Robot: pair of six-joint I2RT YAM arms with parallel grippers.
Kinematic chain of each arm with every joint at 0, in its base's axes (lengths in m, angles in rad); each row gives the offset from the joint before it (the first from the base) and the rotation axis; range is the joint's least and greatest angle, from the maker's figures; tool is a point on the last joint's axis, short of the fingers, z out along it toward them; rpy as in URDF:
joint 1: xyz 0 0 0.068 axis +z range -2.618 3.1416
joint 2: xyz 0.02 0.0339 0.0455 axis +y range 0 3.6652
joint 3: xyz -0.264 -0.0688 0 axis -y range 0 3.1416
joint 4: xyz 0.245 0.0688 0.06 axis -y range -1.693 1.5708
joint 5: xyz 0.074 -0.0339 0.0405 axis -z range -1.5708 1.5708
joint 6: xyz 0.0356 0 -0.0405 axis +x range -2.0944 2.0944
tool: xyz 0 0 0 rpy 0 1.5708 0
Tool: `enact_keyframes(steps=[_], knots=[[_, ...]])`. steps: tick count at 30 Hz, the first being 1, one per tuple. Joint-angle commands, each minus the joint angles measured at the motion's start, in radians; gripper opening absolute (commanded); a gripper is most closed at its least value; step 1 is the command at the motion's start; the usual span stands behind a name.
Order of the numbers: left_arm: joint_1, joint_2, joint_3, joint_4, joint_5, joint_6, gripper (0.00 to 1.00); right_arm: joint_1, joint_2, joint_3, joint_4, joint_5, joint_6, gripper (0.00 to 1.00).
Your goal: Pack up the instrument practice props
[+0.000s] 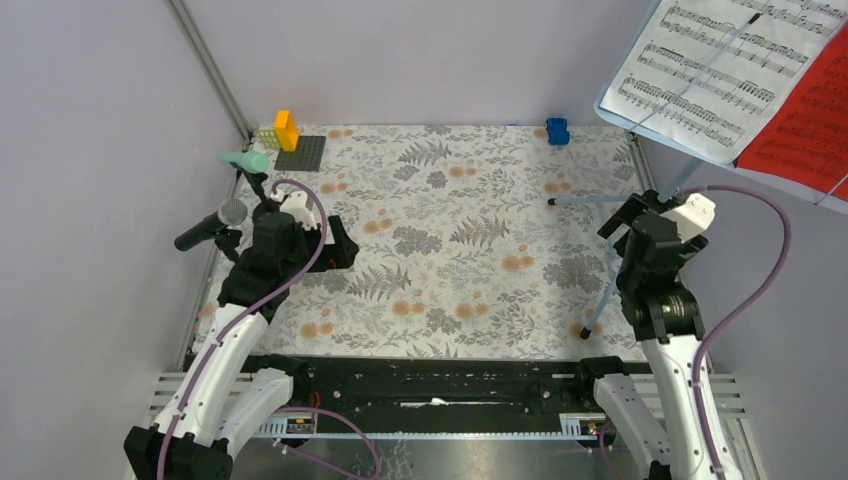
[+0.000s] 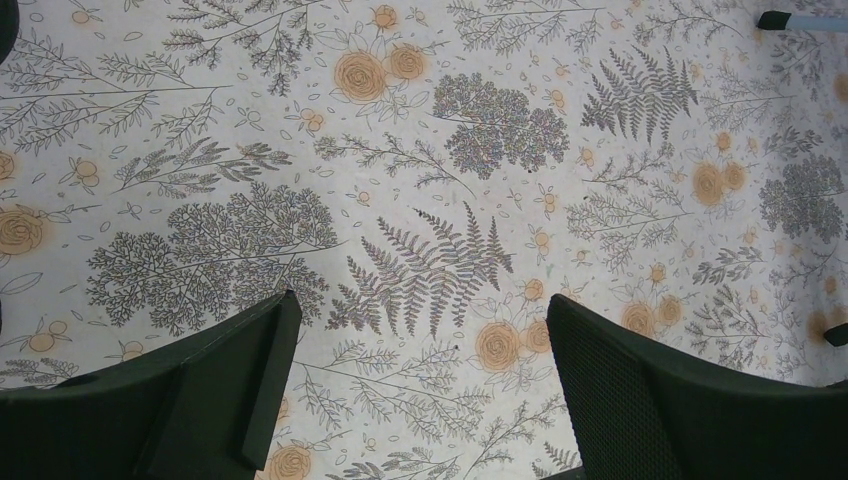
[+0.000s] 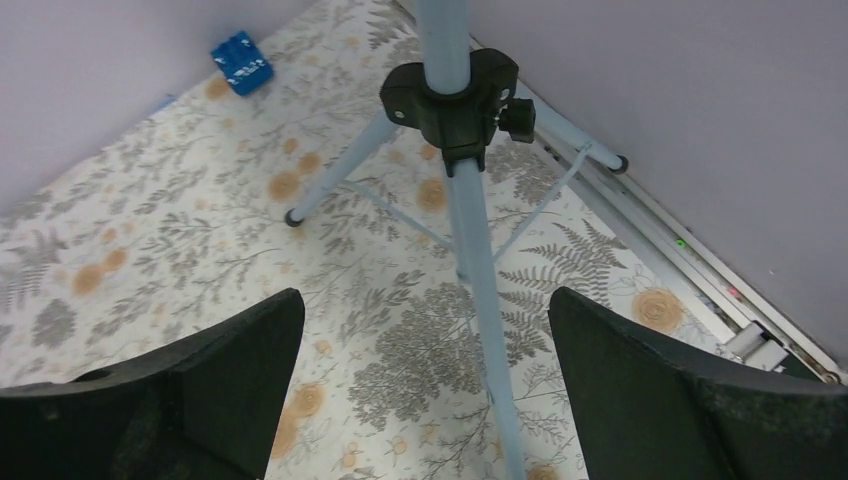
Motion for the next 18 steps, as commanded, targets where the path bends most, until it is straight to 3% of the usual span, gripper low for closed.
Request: enact_keyframes(steps=[1, 10, 18], knots=[[-0.002, -0.003, 0.025, 0.039, 0.022, 0.015, 0.99, -0.003, 0.085, 0.011, 0.068, 0.127, -0.011, 0.99], [-0.010, 0.010, 0.024, 0.040, 0.032, 0.017, 0.99, -0.007, 0.228, -0.056, 0.205, 0.230, -0.014, 0.96], [-0.014, 0.018, 0.025, 0.039, 0.044, 0.020, 0.99, -0.048, 0.296, -0.126, 0.306, 0.214, -0.027, 0.94]])
